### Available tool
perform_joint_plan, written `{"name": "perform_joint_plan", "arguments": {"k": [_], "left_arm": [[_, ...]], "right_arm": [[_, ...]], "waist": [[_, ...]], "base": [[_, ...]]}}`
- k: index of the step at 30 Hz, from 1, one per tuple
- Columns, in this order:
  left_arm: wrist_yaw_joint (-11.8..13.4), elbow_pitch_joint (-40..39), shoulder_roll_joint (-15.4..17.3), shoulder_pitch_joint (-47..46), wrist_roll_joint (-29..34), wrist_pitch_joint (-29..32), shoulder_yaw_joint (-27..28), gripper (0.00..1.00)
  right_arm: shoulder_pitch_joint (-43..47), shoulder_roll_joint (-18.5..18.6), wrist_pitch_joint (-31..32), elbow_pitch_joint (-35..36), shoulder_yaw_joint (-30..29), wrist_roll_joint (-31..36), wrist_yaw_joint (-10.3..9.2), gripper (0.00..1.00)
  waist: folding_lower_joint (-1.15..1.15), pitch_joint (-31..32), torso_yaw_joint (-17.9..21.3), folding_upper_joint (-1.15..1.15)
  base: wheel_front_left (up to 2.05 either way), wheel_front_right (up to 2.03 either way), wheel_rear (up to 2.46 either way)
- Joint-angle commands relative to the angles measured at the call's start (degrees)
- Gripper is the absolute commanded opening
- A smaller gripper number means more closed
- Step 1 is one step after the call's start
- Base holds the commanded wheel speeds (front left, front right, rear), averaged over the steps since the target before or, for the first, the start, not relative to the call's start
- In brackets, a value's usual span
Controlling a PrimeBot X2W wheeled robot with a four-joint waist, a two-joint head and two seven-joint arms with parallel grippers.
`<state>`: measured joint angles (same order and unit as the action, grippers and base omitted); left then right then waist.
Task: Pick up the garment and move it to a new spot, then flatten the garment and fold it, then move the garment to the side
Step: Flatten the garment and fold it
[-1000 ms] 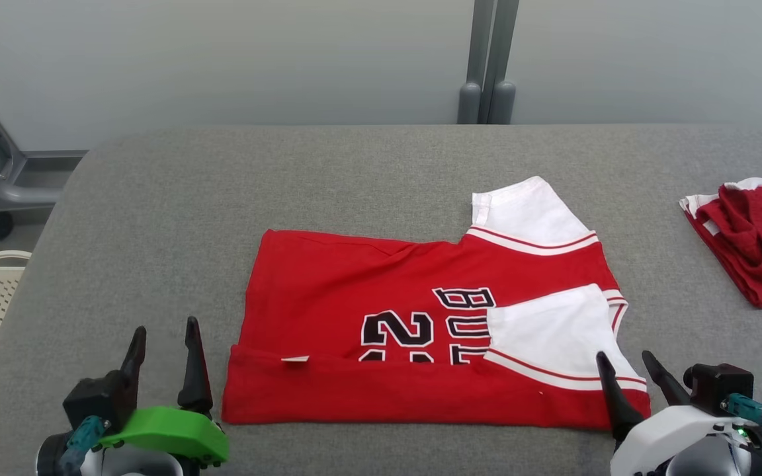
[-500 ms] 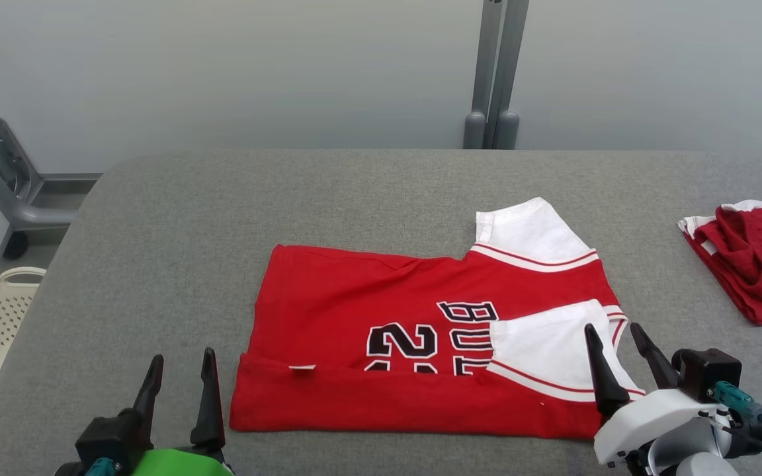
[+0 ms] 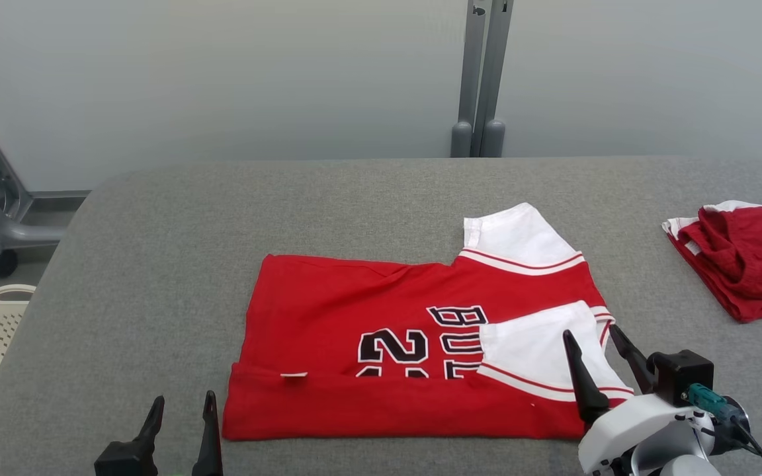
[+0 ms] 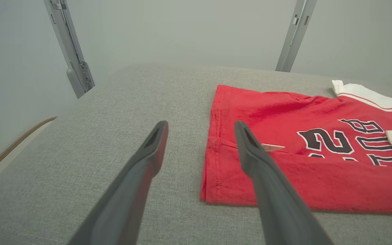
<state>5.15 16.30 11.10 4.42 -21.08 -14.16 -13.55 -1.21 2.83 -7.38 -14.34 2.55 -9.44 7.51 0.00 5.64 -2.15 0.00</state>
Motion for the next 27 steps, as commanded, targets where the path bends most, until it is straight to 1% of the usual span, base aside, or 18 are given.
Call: {"name": "perform_joint_plan", "arguments": {"k": [1, 12, 19, 21, 23, 25, 27], "left_arm": [[0.4, 0.1, 0.4, 0.6, -0.2, 0.1, 0.2, 1.00], [0.7, -0.3, 0.7, -0.3, -0.9, 0.4, 0.0, 1.00], [0.7, -0.8, 1.1, -1.1, -1.1, 1.3, -0.4, 1.00], [0.6, -1.0, 1.2, -2.2, -1.1, 1.9, -0.6, 1.00], [-0.2, -1.0, 1.4, -3.7, -0.9, 3.0, -1.3, 1.00], [-0.7, -0.5, 1.9, -5.8, -0.2, 4.6, -2.2, 1.00], [-1.2, 0.1, 2.3, -8.8, 0.4, 6.3, -2.8, 1.00]], "right_arm": [[0.6, 0.1, 0.5, 0.5, 0.3, 0.4, -0.05, 1.00], [1.4, 0.1, 1.6, 1.5, 0.2, -0.1, -0.05, 1.00], [-0.5, 0.1, 2.8, 1.7, 0.5, 1.2, -0.05, 1.00], [-1.2, 0.1, 4.4, 1.7, 0.9, 1.6, -0.05, 1.00], [-2.8, 0.1, 6.5, 1.7, 1.4, 2.5, -0.05, 1.00], [-4.9, 0.3, 9.5, 1.6, 1.6, 2.0, -0.05, 1.00], [-7.9, 1.7, 13.3, 1.2, 2.2, 2.4, -0.06, 1.00]], "waist": [[0.00, 0.0, 0.4, 0.00], [0.00, -0.5, 0.7, 0.00], [0.00, -1.5, 0.7, 0.00], [0.00, -2.0, 0.7, 0.00], [0.00, -2.7, 0.7, 0.00], [0.00, -3.7, 0.9, 0.00], [0.00, -5.1, 1.0, 0.00]], "base": [[0.00, 0.00, 0.00], [0.00, 0.00, 0.00], [0.00, 0.00, 0.00], [0.00, 0.00, 0.00], [0.00, 0.00, 0.00], [0.00, 0.00, 0.00], [0.00, 0.00, 0.00]]}}
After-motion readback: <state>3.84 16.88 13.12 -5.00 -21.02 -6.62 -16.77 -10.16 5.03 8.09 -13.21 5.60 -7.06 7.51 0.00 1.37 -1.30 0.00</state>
